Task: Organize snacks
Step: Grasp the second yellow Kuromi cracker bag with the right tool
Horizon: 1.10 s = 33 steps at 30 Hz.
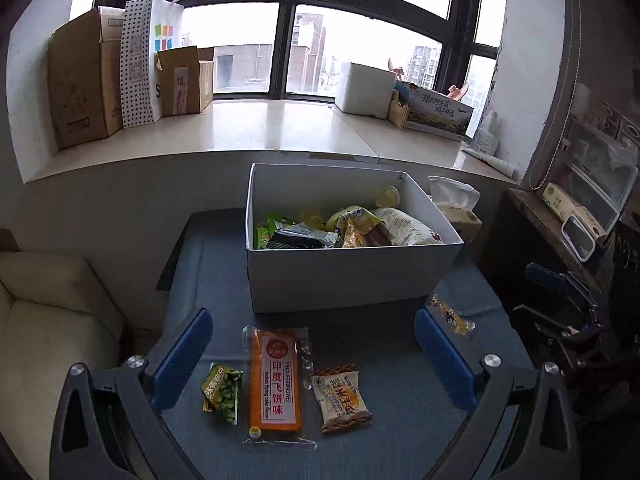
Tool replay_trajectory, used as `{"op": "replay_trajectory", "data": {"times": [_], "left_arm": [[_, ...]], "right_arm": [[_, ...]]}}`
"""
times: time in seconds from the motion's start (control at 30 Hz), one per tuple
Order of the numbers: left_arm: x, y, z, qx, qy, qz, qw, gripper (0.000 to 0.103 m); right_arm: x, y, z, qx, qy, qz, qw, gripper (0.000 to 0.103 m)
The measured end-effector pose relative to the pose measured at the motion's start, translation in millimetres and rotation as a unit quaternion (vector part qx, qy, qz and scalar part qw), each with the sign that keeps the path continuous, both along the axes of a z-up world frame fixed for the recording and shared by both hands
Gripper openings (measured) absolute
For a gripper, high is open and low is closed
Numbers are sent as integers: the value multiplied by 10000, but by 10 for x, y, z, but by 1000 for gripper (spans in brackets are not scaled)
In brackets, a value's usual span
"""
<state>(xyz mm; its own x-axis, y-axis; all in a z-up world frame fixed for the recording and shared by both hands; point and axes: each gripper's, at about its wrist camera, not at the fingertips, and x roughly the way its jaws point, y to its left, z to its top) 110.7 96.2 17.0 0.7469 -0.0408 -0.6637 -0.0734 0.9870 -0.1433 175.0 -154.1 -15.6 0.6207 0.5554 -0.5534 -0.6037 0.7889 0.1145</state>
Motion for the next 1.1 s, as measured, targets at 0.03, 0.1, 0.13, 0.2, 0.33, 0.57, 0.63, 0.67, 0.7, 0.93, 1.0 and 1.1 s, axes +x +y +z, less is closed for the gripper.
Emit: {"op": "replay_trajectory", "data": {"times": [0.03, 0.1, 0.13, 0.2, 0.33, 0.57, 0.63, 0.67, 0.7, 0.93, 1.0, 1.1], "left_arm": [[-83, 21, -13, -11, 20, 47, 10000, 103], [-239, 56, -38, -17, 13, 121, 9999, 103], [-312, 70, -60, -6, 33, 168, 9999, 103], [-424, 83, -105, 9, 90, 231, 9997, 103], [-636, 74, -199, 1, 195, 263, 9995, 103], [-898, 85, -357, -205, 294, 334, 9988, 103], [-933, 94, -403, -270, 338, 324, 9985, 103], [-948, 93, -420, -264, 358, 334, 9985, 103], [-963, 92, -433, -249, 368, 349, 9984, 103], [-983, 118, -472, -237, 426, 411, 9980, 103], [-977, 133, -480, -257, 422, 413, 9979, 103], [-956, 143, -499, -244, 452, 420, 9978, 103]], "right_arm": [[-38, 23, -78, -17, 62, 40, 10000, 103], [-85, 57, -240, -65, 229, 85, 9997, 103], [-111, 77, -315, -113, 281, 88, 9995, 103], [-127, 104, -462, -272, 311, 54, 9991, 103], [19, 18, -769, -590, 515, -155, 9968, 103], [504, -117, -1073, -1132, 804, -439, 9893, 103], [622, -98, -1141, -1220, 843, -419, 9881, 103], [678, -79, -1185, -1297, 874, -429, 9868, 103], [730, -67, -1225, -1374, 913, -446, 9853, 103], [870, 16, -1463, -1620, 1198, -347, 9789, 103], [849, 36, -1494, -1701, 1138, -328, 9783, 103], [829, 43, -1510, -1687, 1234, -293, 9775, 103]]}}
